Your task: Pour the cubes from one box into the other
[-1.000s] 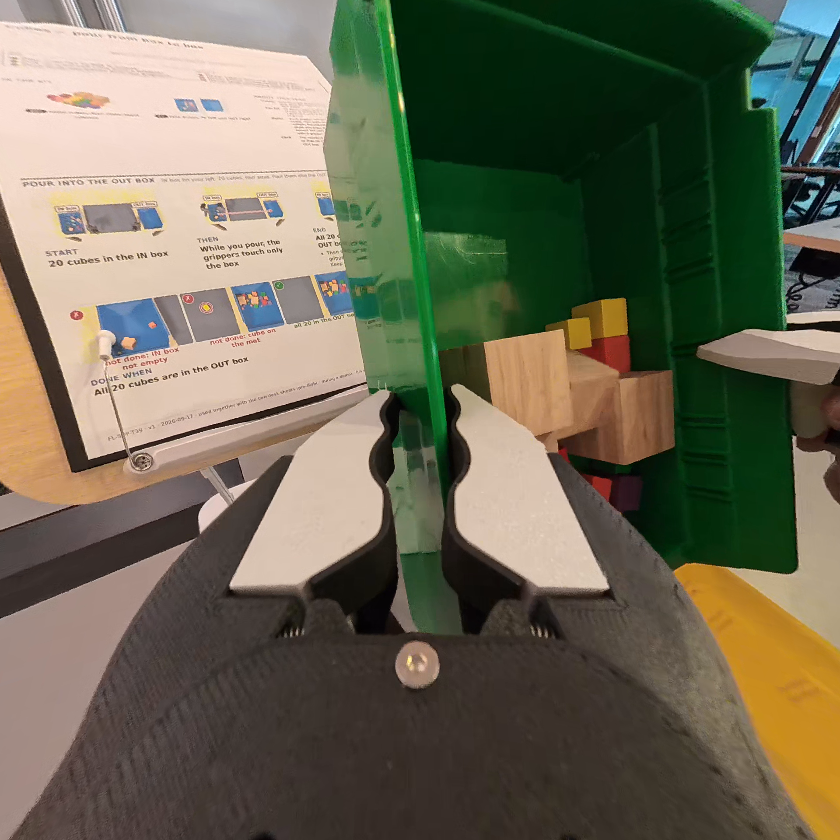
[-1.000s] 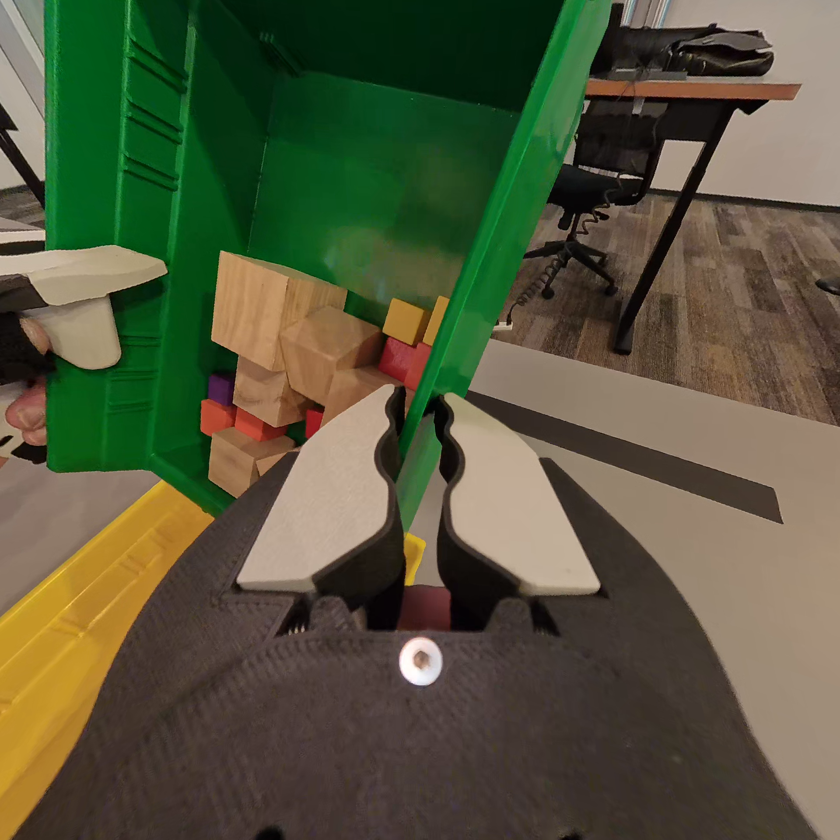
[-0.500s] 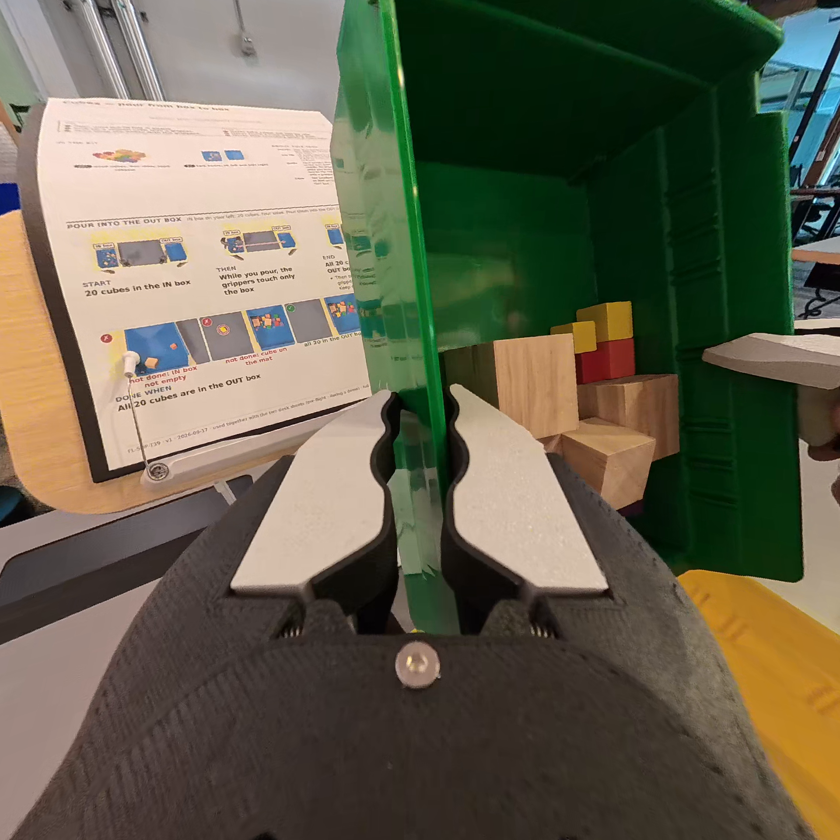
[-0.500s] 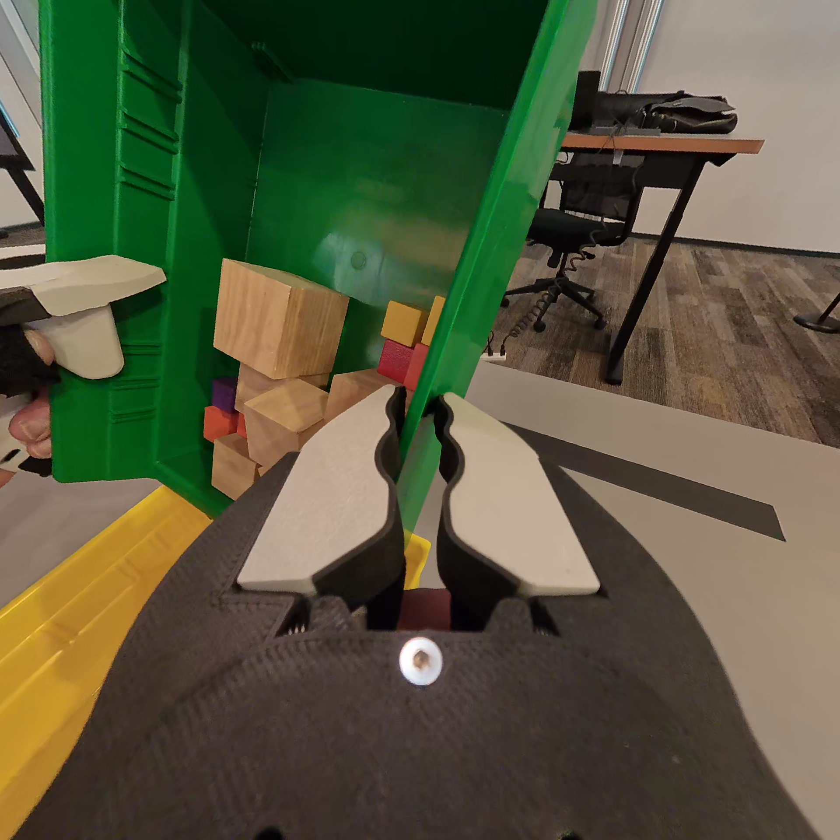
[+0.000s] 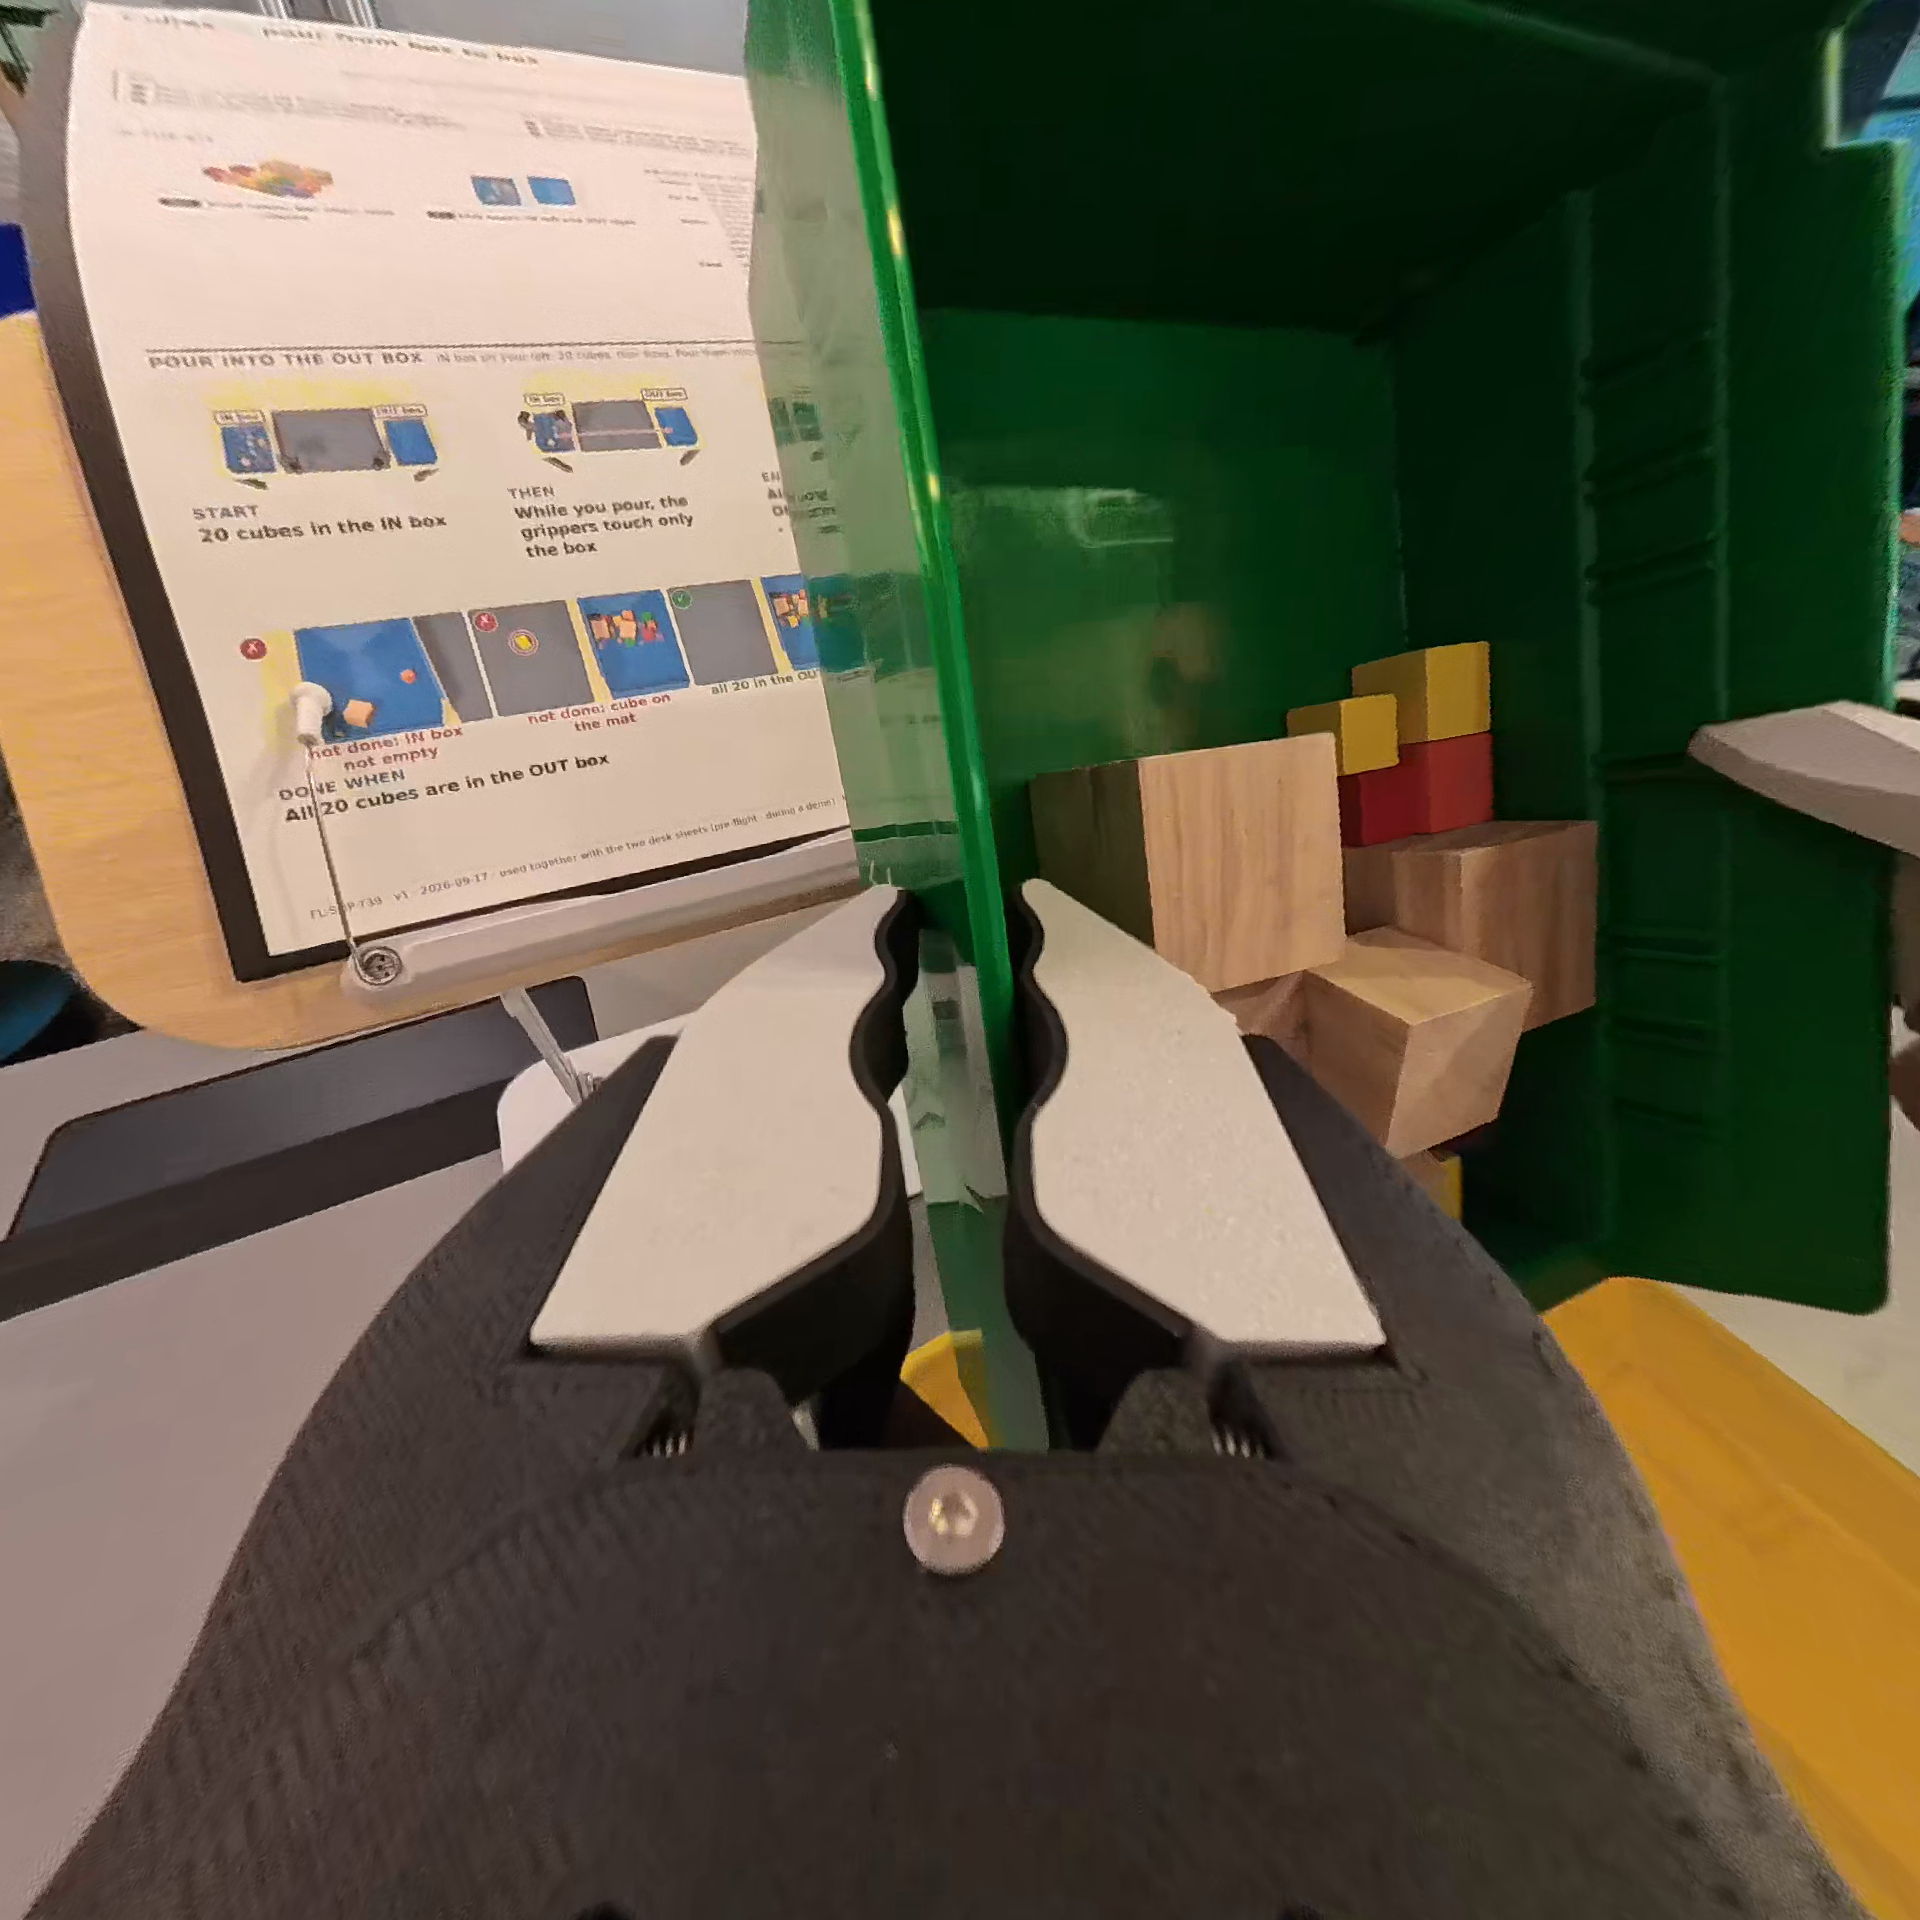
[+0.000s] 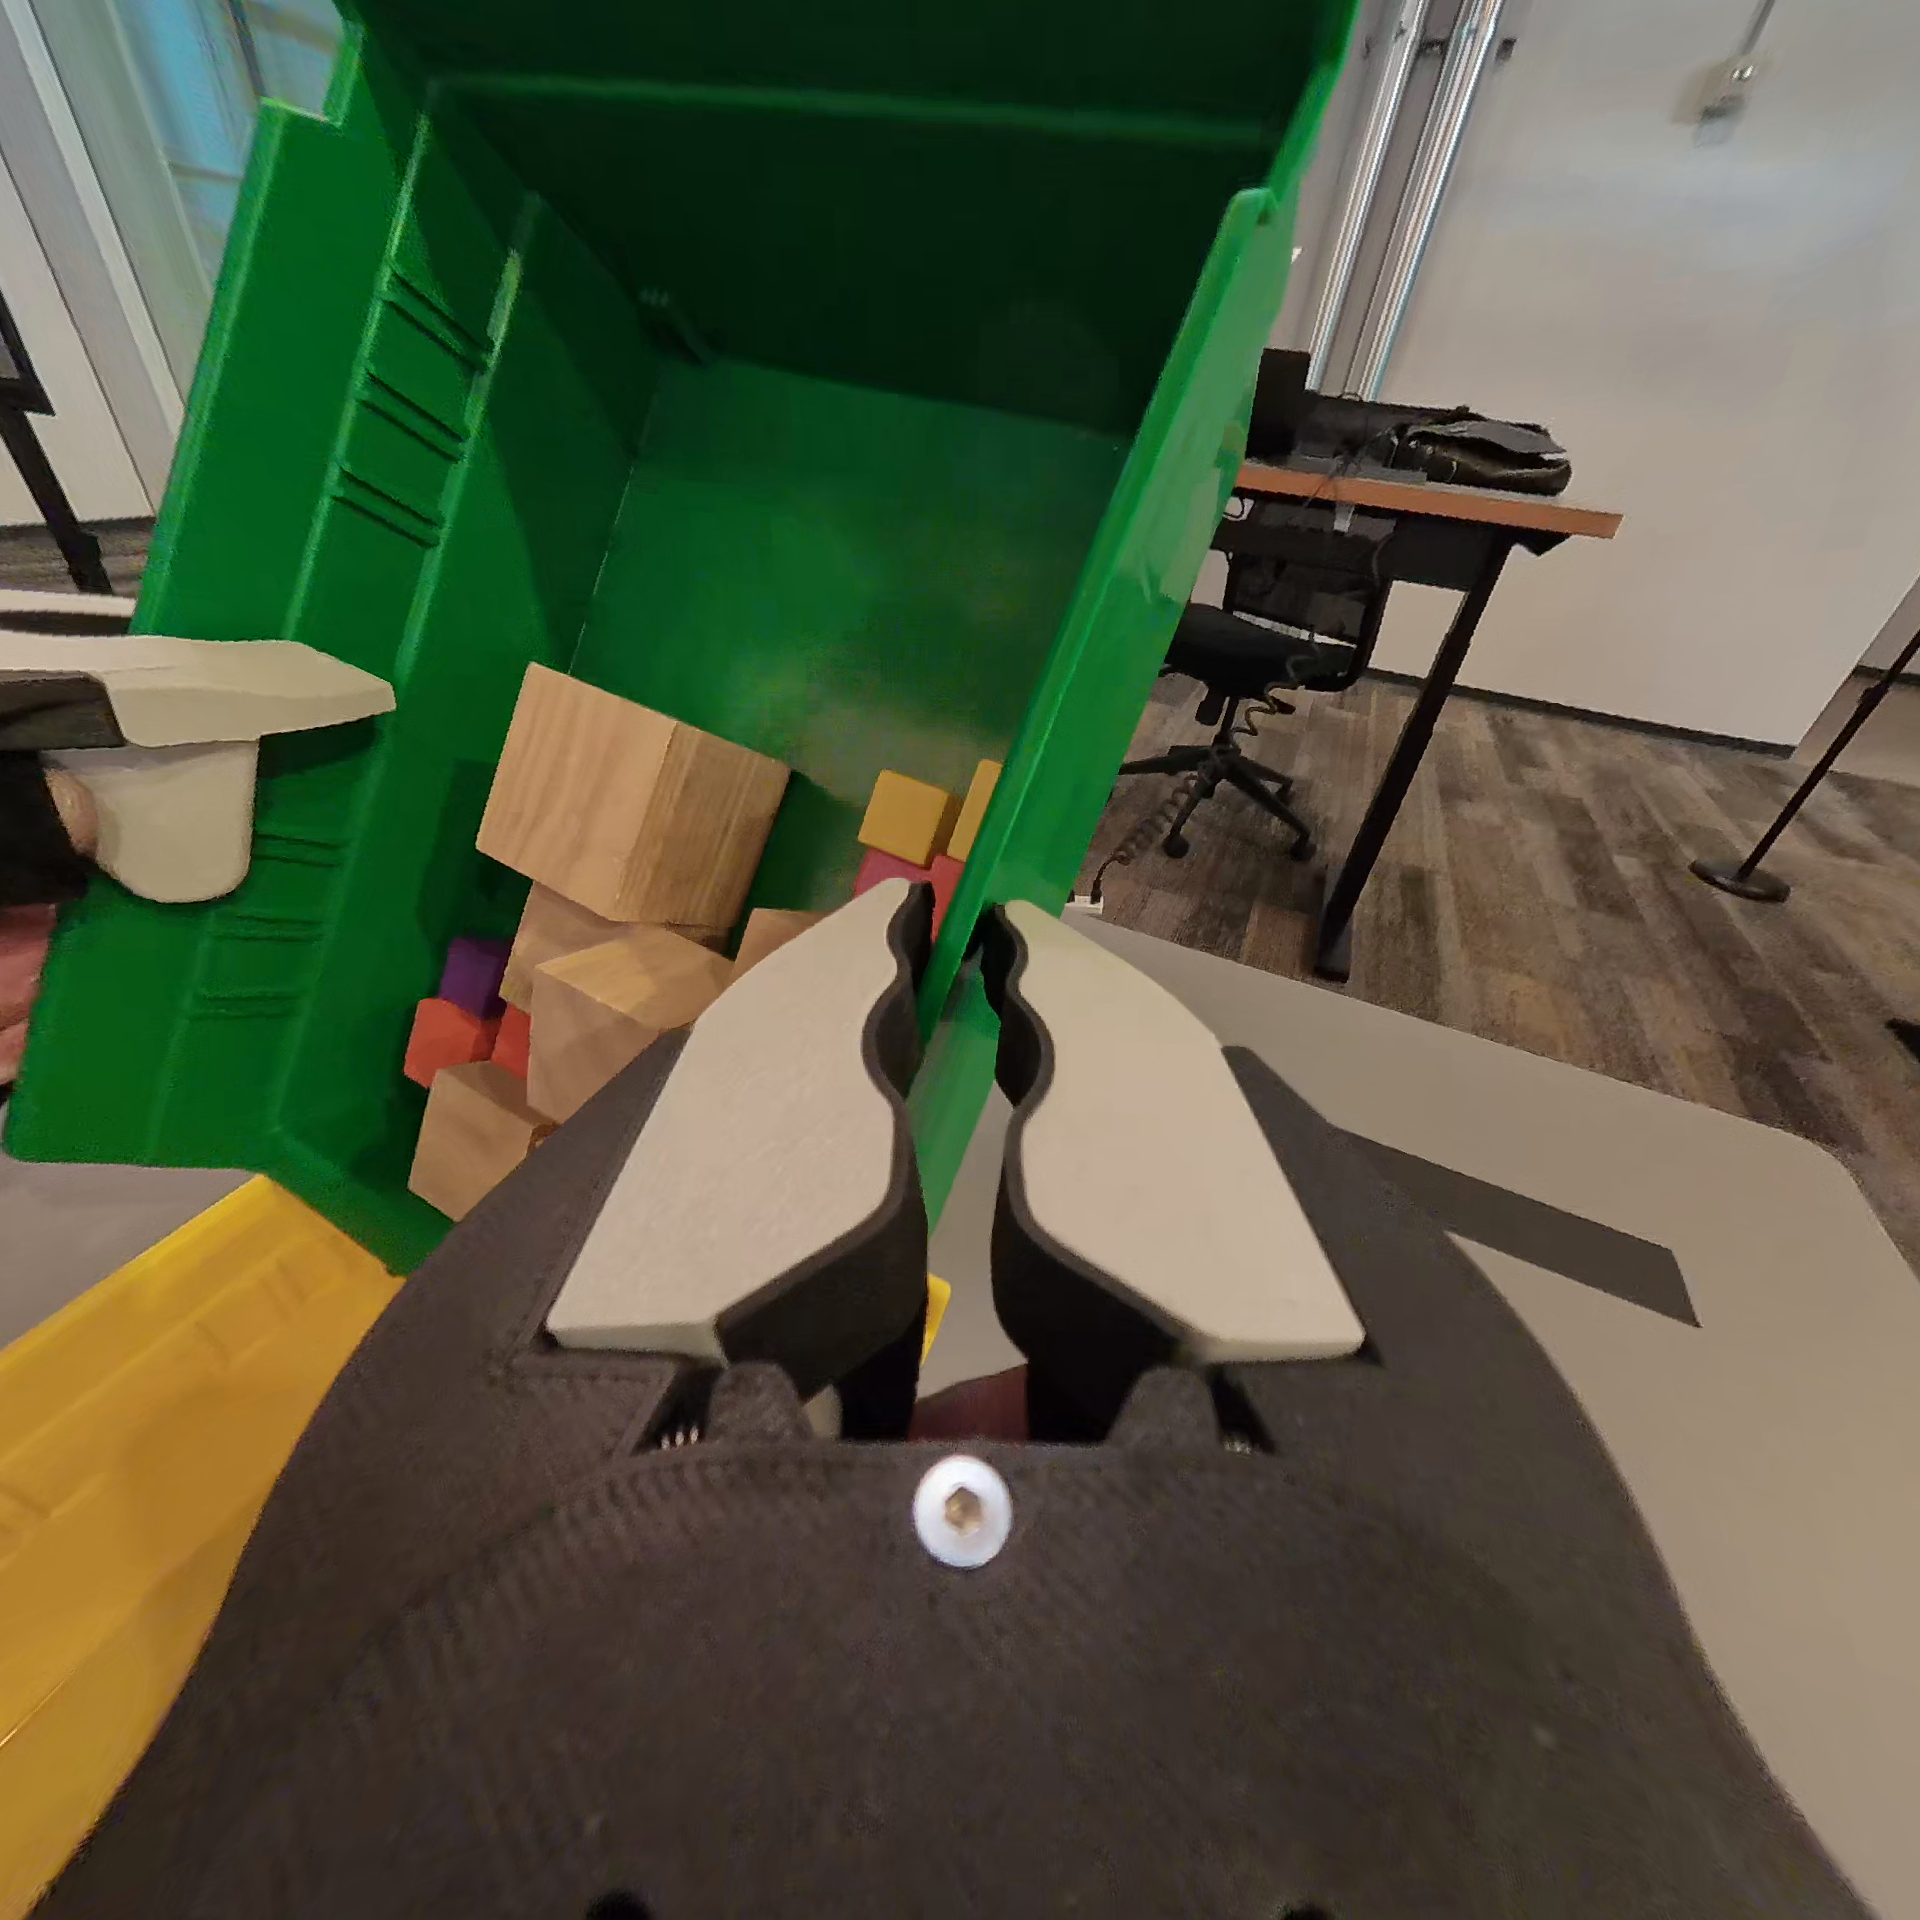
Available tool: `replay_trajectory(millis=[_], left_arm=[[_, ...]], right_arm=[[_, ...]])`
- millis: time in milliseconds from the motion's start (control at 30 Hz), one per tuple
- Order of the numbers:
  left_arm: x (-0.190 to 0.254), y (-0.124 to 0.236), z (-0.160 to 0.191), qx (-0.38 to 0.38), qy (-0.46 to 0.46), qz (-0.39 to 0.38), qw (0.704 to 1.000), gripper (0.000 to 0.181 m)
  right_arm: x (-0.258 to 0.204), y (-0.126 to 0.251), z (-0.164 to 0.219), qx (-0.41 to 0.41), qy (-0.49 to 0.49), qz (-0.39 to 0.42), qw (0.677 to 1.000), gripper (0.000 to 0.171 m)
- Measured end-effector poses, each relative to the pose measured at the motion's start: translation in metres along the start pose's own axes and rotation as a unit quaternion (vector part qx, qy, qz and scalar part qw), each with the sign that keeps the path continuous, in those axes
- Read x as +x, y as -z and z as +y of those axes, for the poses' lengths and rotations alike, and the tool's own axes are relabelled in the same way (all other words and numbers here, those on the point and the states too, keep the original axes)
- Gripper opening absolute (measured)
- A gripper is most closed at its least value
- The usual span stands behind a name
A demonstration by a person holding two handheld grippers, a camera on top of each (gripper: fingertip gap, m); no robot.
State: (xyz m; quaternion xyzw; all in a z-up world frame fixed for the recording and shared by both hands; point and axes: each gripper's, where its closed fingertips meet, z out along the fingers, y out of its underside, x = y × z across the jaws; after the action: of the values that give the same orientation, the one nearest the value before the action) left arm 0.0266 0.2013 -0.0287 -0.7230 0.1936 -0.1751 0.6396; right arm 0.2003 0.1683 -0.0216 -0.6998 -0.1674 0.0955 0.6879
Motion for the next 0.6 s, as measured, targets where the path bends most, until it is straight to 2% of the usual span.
replay_trajectory(millis=[300, 367, 467, 600], left_arm=[[-0.013, 0.002, -0.004, 0.010, 0.015, -0.046, 0.999, 0.008], [-0.016, 0.002, -0.005, 0.013, 0.025, -0.053, 0.998, 0.008], [-0.016, 0.001, -0.004, 0.010, 0.026, -0.062, 0.998, 0.008], [-0.020, 0.004, -0.005, 0.028, 0.062, -0.063, 0.996, 0.008]], right_arm=[[-0.008, -0.006, 0.000, -0.043, -0.030, -0.049, 0.997, 0.008], [-0.013, -0.007, 0.008, -0.082, -0.034, -0.060, 0.994, 0.023], [-0.017, -0.001, 0.021, -0.137, -0.019, -0.058, 0.989, 0.023], [-0.026, 0.009, 0.068, -0.236, -0.052, -0.088, 0.966, 0.019]])
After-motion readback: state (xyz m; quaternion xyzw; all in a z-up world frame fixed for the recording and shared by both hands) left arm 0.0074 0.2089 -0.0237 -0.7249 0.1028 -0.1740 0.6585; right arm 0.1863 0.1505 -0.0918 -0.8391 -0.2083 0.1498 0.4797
